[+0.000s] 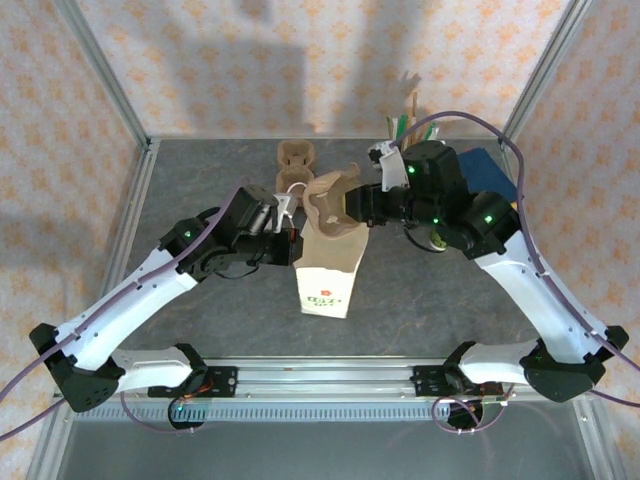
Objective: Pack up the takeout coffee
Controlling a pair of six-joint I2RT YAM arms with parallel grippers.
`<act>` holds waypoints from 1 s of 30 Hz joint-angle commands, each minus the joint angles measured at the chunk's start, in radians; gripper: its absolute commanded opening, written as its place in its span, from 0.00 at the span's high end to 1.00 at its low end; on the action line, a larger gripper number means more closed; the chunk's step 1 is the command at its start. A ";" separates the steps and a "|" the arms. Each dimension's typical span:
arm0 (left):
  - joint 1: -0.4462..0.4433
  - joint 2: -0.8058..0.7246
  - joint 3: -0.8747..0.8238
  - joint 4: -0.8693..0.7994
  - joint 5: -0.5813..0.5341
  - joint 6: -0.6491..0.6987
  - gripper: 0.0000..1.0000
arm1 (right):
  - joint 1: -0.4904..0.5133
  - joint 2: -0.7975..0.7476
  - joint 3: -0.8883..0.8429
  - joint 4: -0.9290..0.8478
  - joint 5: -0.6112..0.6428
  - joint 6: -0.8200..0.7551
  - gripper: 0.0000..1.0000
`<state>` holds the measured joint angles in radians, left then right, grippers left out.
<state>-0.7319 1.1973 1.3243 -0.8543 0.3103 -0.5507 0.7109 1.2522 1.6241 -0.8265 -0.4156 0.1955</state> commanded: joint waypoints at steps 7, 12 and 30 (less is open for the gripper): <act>0.071 -0.076 -0.069 0.077 0.081 0.114 1.00 | -0.001 0.022 -0.092 0.026 0.045 -0.153 0.75; 0.095 -0.081 -0.084 0.062 0.140 0.171 1.00 | -0.001 0.047 -0.081 0.016 0.025 -0.233 0.75; 0.110 -0.070 -0.093 0.041 0.239 0.276 1.00 | -0.001 0.140 -0.039 -0.038 0.072 -0.574 0.74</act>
<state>-0.6334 1.1301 1.2346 -0.8173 0.5217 -0.3122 0.7109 1.3888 1.5646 -0.8444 -0.3809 -0.2920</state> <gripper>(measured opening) 0.063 0.256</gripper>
